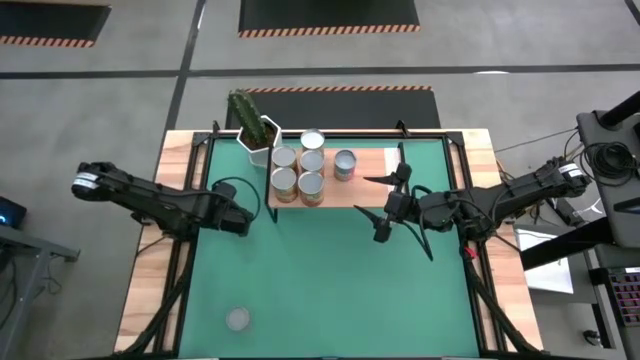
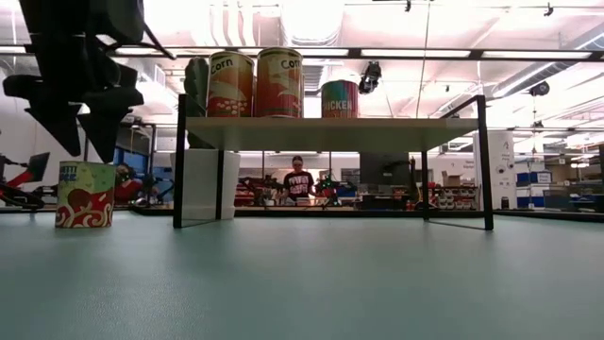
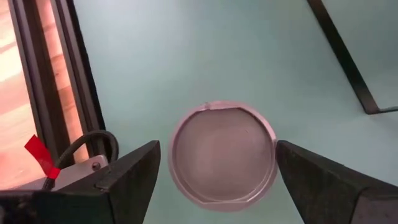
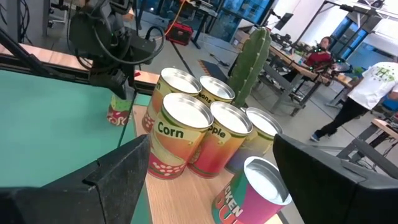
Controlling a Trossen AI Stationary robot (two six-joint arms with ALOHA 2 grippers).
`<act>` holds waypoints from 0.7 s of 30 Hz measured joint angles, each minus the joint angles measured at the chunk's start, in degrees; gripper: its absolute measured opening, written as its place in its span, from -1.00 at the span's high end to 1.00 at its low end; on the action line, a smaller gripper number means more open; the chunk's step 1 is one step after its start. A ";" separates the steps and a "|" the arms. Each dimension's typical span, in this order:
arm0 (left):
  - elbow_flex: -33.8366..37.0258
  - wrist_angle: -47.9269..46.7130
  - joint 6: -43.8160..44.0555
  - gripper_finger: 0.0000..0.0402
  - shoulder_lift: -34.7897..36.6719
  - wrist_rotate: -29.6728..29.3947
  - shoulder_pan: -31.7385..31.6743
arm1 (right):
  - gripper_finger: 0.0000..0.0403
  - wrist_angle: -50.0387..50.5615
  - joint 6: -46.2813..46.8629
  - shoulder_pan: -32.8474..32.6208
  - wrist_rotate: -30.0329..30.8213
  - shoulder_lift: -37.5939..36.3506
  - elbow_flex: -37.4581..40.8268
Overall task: Pick and place cans onto a shelf
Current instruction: Put the canned spaghetti sauce on the shelf
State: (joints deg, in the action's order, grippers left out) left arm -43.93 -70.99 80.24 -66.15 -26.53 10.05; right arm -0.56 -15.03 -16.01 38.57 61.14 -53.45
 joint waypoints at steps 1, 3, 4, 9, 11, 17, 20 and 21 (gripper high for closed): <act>0.25 0.05 0.07 -0.50 0.06 -0.15 -0.07 | -0.62 0.00 -0.02 0.00 0.00 0.00 0.00; 0.72 0.53 0.31 -0.50 0.25 -0.56 -0.06 | -0.62 0.00 -0.04 0.00 0.00 0.00 0.00; 0.89 0.96 0.32 -0.50 0.31 -0.76 -0.07 | -0.62 0.00 -0.04 0.00 0.00 0.00 0.00; 1.21 1.98 0.36 -0.50 0.30 -1.16 -0.12 | -0.62 -0.02 -0.04 0.01 -0.02 0.00 0.00; 1.52 1.97 0.85 -0.50 0.30 -1.43 -0.14 | -0.62 0.00 -0.04 0.01 0.00 0.00 0.00; 3.60 2.42 2.30 -0.50 0.28 -0.88 -0.16 | -0.61 0.04 -0.04 0.01 0.00 0.00 0.00; 4.85 2.52 2.96 -0.50 0.26 0.47 -0.16 | -0.62 0.21 -0.02 0.02 0.00 0.00 0.00; 4.86 2.66 2.91 -0.50 0.20 0.47 -0.16 | -0.62 0.24 -0.02 0.02 0.00 0.00 0.00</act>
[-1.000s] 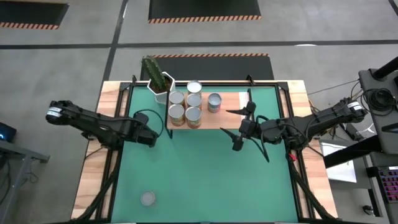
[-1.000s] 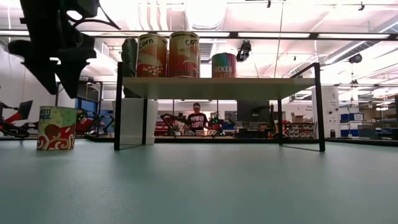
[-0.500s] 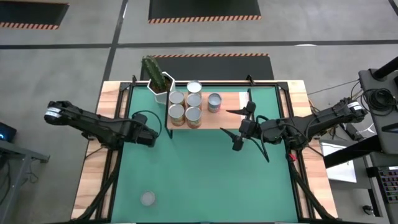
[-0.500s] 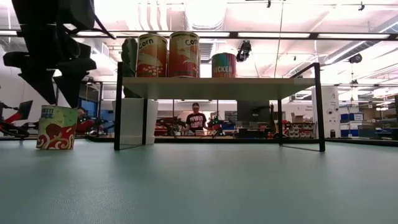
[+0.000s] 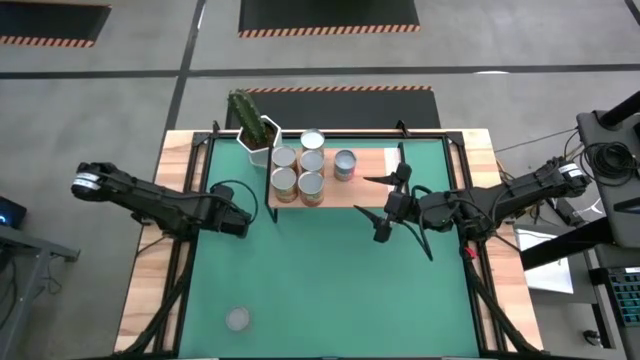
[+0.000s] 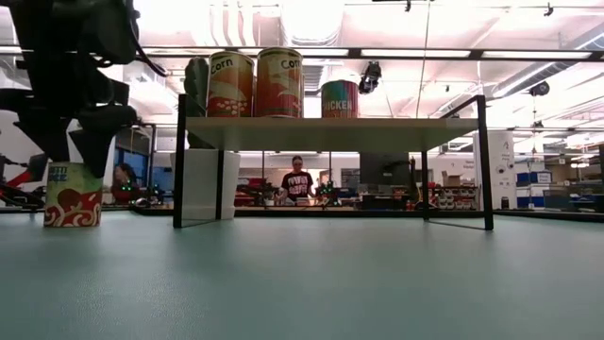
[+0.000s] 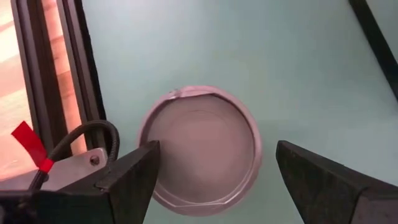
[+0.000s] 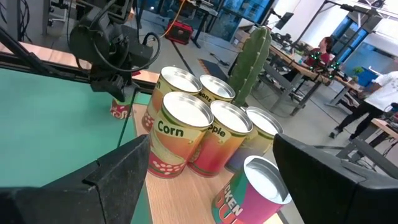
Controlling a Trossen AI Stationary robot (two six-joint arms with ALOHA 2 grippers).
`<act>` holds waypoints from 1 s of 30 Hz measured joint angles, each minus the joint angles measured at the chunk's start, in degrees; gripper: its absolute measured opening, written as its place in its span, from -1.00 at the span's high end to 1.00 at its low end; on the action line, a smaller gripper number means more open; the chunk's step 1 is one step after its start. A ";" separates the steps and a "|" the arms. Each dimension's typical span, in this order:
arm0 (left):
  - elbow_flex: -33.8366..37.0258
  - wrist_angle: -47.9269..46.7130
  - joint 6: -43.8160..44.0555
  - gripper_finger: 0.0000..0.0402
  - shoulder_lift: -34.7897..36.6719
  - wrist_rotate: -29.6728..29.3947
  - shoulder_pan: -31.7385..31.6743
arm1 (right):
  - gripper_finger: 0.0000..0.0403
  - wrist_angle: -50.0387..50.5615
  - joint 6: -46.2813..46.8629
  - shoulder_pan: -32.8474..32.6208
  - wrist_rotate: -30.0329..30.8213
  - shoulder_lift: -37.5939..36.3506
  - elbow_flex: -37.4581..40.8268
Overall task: Pick and place cans onto a shelf
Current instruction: Put the canned spaghetti sauce on the shelf
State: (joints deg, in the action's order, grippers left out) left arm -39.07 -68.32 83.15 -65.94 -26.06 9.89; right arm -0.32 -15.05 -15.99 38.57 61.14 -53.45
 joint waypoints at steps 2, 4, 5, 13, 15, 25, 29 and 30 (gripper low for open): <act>0.00 0.25 -0.04 -0.50 -0.07 -0.08 0.00 | -0.62 0.00 0.00 0.00 0.00 0.00 0.00; -0.03 0.21 -0.12 -0.50 -0.07 -0.26 0.00 | -0.61 0.00 0.00 0.01 0.00 0.00 0.00; -0.20 -0.01 -0.33 -0.50 -0.08 -0.24 0.00 | -0.61 0.00 0.00 0.01 0.00 0.00 0.00; -4.29 -0.90 -3.21 -0.50 0.03 -1.55 0.00 | -0.61 0.00 0.02 0.01 0.00 0.02 0.00; -4.71 -2.41 -2.90 -0.50 0.03 -1.57 -0.08 | -0.61 0.00 0.00 0.01 0.00 0.02 0.00; -4.68 -6.72 3.11 -0.50 -0.41 -3.91 -0.26 | -0.61 0.06 -0.02 0.01 0.00 0.02 0.00; -4.60 -6.70 3.13 -0.50 -0.24 -4.83 -0.26 | -0.62 0.33 -0.02 0.01 0.00 0.02 0.00; -4.55 -6.70 3.12 -0.50 -0.20 -4.95 -0.26 | -0.62 0.51 -0.04 0.01 0.00 0.02 0.00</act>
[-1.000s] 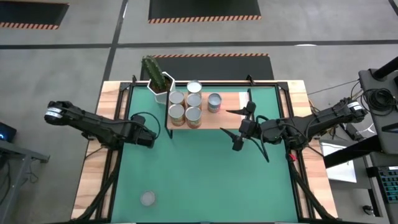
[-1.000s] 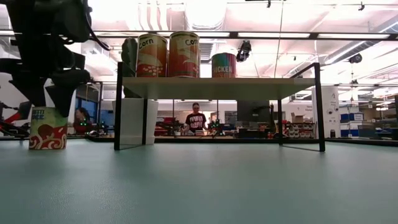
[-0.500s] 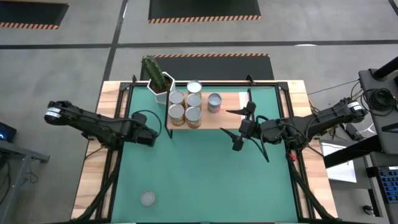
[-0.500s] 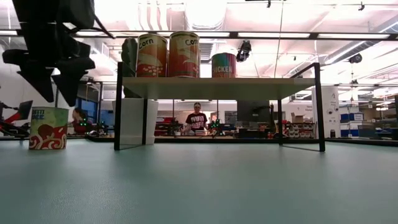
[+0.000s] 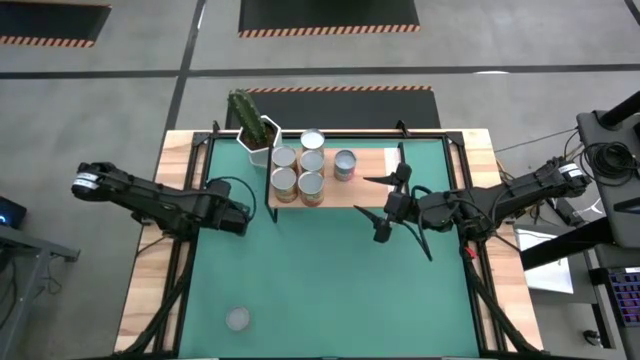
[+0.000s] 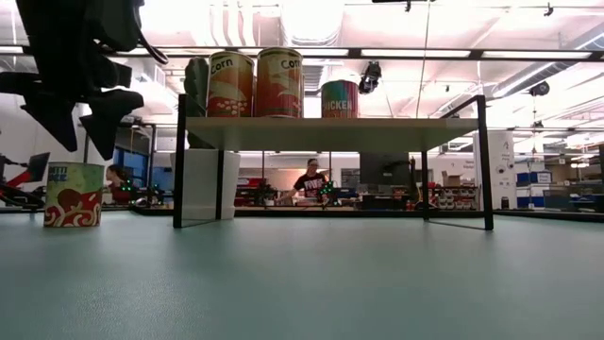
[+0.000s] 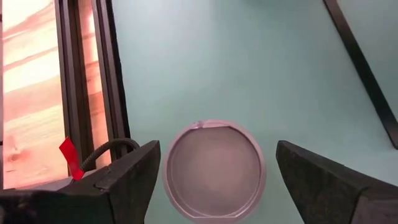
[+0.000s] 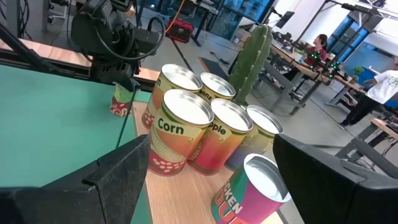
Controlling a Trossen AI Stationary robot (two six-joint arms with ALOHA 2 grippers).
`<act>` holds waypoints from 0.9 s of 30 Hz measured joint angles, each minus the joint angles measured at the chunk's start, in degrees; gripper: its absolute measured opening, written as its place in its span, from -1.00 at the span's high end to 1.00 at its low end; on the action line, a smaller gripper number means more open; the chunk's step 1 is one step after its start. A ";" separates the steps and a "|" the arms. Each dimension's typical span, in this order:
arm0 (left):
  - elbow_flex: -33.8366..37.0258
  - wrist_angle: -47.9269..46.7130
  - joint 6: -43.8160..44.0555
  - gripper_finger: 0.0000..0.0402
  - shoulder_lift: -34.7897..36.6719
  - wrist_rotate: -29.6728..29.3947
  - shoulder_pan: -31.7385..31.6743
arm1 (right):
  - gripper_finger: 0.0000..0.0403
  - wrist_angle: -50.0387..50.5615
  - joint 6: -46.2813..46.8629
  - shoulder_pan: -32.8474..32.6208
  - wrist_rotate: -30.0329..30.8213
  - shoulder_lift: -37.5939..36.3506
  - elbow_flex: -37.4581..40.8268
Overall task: Pick and place cans onto a shelf
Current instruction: Put the canned spaghetti sauce on the shelf
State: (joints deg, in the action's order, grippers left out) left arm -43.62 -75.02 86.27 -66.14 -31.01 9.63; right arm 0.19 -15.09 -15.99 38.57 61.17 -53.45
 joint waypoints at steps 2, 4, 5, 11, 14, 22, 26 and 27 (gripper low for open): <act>0.26 0.09 0.01 -0.50 0.03 -0.03 0.00 | -0.62 0.10 -0.02 0.00 0.00 0.00 0.00; 0.38 0.43 0.01 -0.50 -0.03 0.05 0.00 | -0.61 0.10 -0.08 0.00 0.00 0.00 0.00; 0.38 0.65 -0.01 -0.50 -0.05 0.30 0.00 | -0.61 0.12 -0.13 0.00 0.00 0.00 0.00; 0.40 2.54 -2.15 -0.32 -0.05 1.93 0.02 | -0.61 0.17 -0.42 0.00 0.00 0.00 0.00; 0.40 2.49 -2.78 0.02 -0.05 1.93 0.02 | -0.62 0.17 -0.44 0.00 0.00 0.00 0.00; -0.21 0.05 -3.53 0.92 0.12 1.70 0.02 | -0.62 0.17 -0.41 0.00 0.00 0.00 0.00; 2.66 1.43 -1.84 0.97 -0.51 2.13 0.02 | -0.62 0.17 -0.39 0.00 0.00 0.00 0.00; 3.35 1.99 -1.34 0.98 -0.63 2.51 0.03 | -0.61 0.17 -0.39 0.00 0.00 0.00 0.00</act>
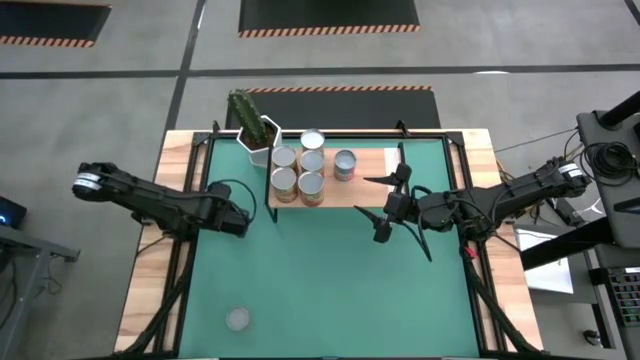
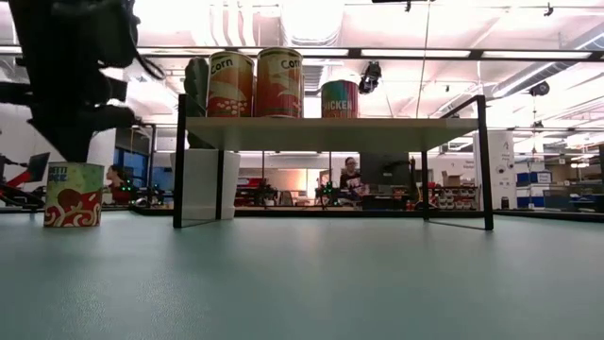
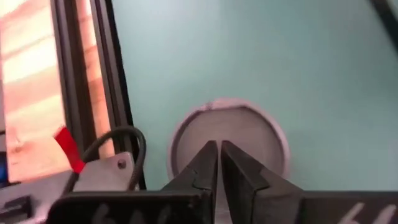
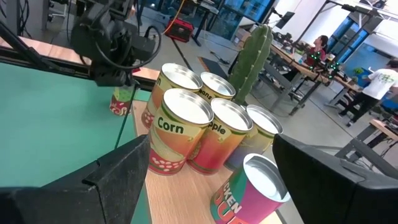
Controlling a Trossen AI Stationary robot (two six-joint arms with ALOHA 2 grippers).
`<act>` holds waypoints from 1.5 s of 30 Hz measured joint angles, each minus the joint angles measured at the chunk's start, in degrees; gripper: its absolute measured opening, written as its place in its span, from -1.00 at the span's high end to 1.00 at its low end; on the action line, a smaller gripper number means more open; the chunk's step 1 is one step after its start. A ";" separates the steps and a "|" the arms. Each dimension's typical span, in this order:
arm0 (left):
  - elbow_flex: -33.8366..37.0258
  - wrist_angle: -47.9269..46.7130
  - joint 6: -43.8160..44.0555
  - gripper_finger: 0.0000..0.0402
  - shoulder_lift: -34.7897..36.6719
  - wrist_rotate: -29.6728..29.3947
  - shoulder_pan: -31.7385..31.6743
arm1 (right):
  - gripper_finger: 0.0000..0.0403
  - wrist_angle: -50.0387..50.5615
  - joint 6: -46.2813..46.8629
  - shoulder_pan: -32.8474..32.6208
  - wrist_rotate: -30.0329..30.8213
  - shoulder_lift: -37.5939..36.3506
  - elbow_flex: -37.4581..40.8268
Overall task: Pick and place cans onto a shelf
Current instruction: Put the canned spaghetti sauce on the shelf
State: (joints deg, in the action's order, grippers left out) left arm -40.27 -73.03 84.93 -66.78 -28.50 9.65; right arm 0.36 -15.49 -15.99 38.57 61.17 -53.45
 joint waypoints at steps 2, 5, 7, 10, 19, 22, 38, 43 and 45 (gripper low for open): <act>0.47 1.39 -0.36 0.99 -0.31 0.99 0.00 | -0.61 0.01 0.00 0.00 0.00 0.00 0.00; -0.20 3.46 -1.48 1.00 -0.51 3.54 0.00 | -0.62 0.00 0.02 0.00 0.00 0.00 0.00; -0.99 4.91 -2.04 1.00 -0.53 5.98 0.04 | -0.62 0.02 0.02 0.00 0.00 0.00 0.00; -2.45 6.07 -2.58 1.00 -0.55 9.17 0.15 | -0.61 0.00 0.02 0.00 0.00 0.00 0.00; -8.94 6.52 -5.73 0.99 -0.58 11.33 1.84 | -0.61 0.27 0.04 0.00 0.00 0.00 0.00; -10.00 5.67 -5.92 0.88 -0.58 11.94 2.18 | -0.61 0.66 0.07 -0.02 0.00 0.00 0.00; -7.50 5.18 -3.20 -0.86 -0.64 12.36 3.10 | -0.64 0.85 0.37 0.00 0.00 0.00 0.00; -4.92 5.37 -1.97 -0.97 -0.64 11.95 3.10 | -0.65 1.11 0.44 0.00 0.00 0.00 0.00; -3.58 6.17 -1.44 -0.94 -0.64 11.95 3.10 | -0.65 1.11 0.44 -0.02 0.00 0.00 0.00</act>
State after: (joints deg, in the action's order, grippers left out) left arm -43.85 -66.86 83.49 -67.42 -16.56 12.75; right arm 1.48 -15.05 -16.01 38.57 61.17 -53.45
